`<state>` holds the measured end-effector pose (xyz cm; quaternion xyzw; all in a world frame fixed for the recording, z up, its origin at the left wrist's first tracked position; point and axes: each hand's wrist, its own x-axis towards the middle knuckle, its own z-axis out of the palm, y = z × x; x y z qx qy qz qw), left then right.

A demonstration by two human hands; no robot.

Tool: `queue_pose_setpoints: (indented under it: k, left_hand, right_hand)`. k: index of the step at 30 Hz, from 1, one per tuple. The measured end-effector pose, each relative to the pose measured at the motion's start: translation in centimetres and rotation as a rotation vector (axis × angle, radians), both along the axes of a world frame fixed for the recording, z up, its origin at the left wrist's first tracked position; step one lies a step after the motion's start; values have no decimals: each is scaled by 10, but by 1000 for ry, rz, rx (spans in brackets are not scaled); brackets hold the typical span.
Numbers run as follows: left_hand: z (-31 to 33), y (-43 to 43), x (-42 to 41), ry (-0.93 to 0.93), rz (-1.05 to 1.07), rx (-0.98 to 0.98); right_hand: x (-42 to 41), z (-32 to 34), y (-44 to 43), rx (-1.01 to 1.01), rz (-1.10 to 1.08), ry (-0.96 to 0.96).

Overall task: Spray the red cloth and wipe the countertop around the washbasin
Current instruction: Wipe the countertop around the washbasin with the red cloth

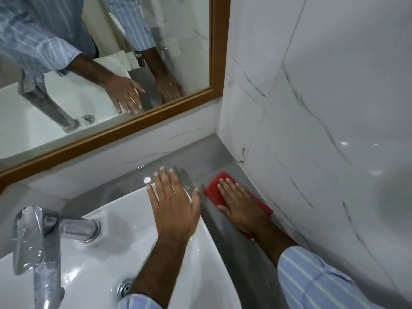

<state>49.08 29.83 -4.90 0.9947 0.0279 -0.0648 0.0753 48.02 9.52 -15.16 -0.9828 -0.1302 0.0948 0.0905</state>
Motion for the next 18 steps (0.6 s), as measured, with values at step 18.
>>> queue_pose_setpoints:
  k: [18]
  left_hand:
    - [-13, -2, 0, -31, 18, -11]
  right_hand:
    - [-74, -23, -20, -34, -337, -87]
